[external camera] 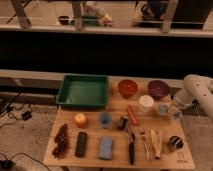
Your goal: Place towel in table surface
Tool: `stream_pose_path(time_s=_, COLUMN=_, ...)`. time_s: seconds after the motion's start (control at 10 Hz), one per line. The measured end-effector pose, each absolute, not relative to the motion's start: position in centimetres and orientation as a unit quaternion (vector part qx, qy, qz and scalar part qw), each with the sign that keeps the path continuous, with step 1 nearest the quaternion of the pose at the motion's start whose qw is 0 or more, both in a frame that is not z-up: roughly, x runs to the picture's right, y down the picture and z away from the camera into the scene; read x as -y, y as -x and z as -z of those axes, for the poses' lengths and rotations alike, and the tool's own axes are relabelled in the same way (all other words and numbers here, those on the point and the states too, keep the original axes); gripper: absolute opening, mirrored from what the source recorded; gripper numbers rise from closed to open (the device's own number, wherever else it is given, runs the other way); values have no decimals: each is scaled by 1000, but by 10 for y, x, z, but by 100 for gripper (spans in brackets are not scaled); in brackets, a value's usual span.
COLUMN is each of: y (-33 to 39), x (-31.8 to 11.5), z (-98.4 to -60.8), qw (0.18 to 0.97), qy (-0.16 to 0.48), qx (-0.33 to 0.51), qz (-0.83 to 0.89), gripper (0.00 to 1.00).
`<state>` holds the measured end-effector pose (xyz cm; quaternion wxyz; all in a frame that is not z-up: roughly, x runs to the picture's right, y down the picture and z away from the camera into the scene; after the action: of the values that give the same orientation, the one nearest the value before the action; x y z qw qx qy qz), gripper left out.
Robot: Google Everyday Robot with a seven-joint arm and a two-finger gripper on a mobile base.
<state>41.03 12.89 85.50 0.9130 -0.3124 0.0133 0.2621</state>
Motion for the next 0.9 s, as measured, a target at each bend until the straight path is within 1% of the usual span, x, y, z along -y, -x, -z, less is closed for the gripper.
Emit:
stream_pose_path(time_s=0.8, y=-401, x=-138, z=-863, qw=912, qy=325, qx=-8, qz=-250, gripper=16)
stream_pose_path(time_s=0.9, y=-401, x=-138, z=-863, qw=912, qy=325, qx=-8, qz=-250, gripper=19)
